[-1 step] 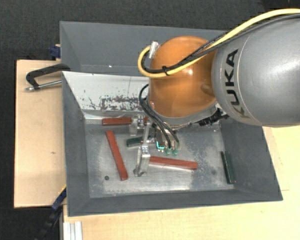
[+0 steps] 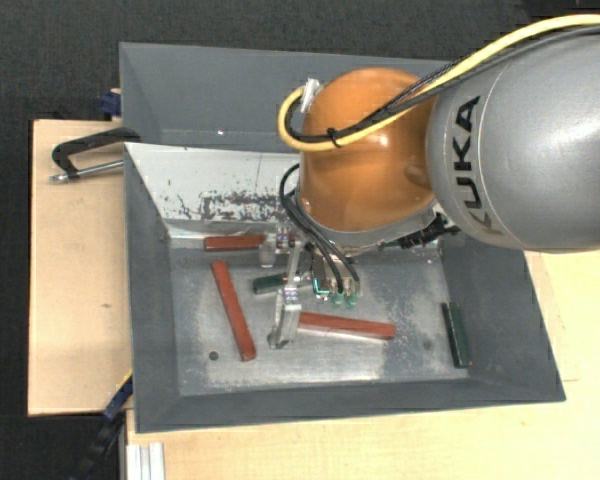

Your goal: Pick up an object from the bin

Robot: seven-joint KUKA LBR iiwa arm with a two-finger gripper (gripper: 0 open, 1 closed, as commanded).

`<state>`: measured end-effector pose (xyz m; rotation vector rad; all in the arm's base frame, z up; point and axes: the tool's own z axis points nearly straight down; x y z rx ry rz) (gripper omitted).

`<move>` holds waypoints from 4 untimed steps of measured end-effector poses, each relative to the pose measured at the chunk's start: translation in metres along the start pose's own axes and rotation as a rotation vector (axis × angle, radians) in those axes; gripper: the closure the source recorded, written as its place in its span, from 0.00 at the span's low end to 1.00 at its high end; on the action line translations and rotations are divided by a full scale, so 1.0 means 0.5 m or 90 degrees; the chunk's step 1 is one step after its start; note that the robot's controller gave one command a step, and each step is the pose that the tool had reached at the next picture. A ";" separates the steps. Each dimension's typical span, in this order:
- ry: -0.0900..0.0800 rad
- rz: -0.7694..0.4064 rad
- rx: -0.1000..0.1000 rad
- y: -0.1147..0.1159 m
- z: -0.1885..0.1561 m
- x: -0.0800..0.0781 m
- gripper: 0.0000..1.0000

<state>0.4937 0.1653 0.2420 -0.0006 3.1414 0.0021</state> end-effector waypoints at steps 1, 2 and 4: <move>-0.005 0.005 -0.001 -0.045 0.101 -0.068 0.00; 0.001 0.034 0.001 -0.101 0.193 -0.039 0.00; -0.008 0.028 -0.001 -0.198 0.334 -0.128 1.00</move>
Offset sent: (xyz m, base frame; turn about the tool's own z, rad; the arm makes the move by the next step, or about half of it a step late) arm 0.0193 -0.0511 -0.0960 0.0529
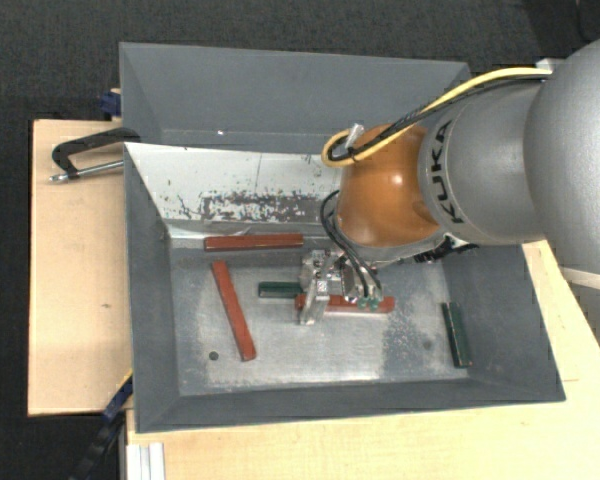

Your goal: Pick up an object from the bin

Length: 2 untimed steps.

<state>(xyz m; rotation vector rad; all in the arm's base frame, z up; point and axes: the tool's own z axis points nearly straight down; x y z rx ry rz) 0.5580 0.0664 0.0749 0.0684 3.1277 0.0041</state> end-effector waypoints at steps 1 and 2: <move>0.000 0.000 0.000 0.000 0.000 0.000 1.00; 0.002 -0.024 0.000 0.003 -0.287 -0.026 1.00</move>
Offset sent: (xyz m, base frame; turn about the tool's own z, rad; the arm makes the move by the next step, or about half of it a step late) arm 0.0089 -0.0006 0.1410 -0.0375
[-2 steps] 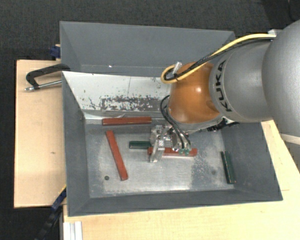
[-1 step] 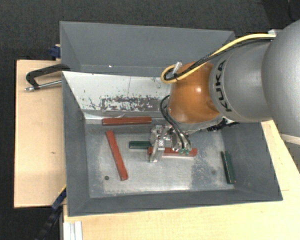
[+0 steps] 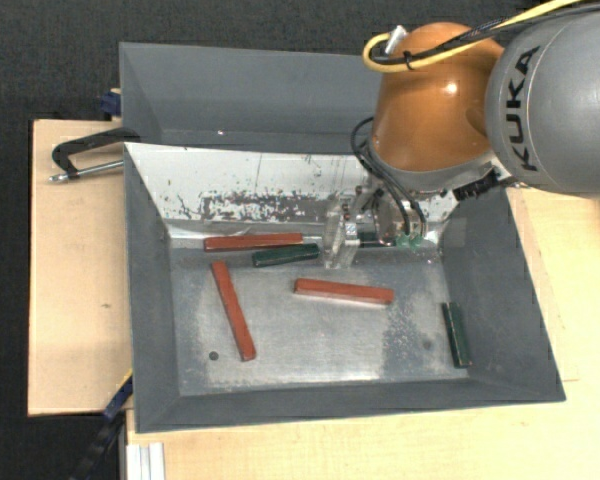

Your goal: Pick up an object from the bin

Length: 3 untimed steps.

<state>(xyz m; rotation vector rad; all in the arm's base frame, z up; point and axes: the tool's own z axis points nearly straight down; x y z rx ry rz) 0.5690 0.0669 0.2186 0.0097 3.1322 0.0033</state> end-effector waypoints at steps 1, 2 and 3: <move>0.002 0.000 0.000 -0.001 0.003 0.002 0.00; 0.002 0.000 0.000 -0.001 0.003 0.002 0.00; 0.001 -0.021 0.000 -0.022 0.113 -0.003 0.00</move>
Offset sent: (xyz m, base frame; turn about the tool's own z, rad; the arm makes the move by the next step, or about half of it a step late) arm 0.0000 0.0000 0.0000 0.0000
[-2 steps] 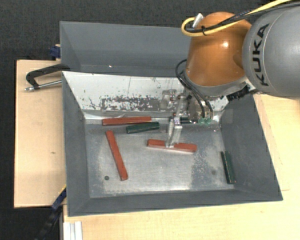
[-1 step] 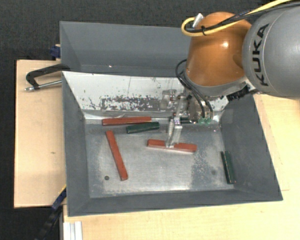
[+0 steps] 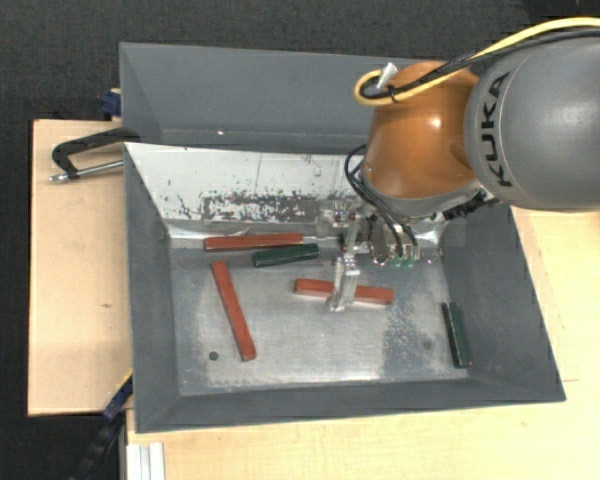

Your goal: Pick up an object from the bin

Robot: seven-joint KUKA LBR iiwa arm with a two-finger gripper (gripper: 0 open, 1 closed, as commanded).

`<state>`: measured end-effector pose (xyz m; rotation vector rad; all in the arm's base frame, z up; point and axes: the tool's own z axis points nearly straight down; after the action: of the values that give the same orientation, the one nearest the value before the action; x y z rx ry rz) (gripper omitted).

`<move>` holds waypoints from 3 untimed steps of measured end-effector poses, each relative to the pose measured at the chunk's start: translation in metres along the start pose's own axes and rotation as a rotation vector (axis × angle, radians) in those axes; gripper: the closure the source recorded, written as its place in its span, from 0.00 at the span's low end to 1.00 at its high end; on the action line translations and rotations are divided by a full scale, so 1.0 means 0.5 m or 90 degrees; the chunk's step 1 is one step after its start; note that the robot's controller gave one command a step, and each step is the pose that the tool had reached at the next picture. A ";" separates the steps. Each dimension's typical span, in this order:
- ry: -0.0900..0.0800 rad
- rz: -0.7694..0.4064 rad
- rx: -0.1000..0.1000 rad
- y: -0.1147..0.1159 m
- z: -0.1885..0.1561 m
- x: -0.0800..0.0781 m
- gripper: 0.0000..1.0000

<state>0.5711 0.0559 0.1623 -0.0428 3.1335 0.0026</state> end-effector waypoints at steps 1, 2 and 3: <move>0.004 -0.005 0.000 0.033 0.183 0.044 1.00; 0.004 -0.004 0.000 0.032 0.183 0.044 0.00; 0.004 -0.005 0.000 0.032 0.183 0.044 0.00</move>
Offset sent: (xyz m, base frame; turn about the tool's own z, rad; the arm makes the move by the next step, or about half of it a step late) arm 0.0000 0.0000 0.0000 0.0000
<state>0.5493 0.0715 0.0708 -0.0541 3.1396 0.0029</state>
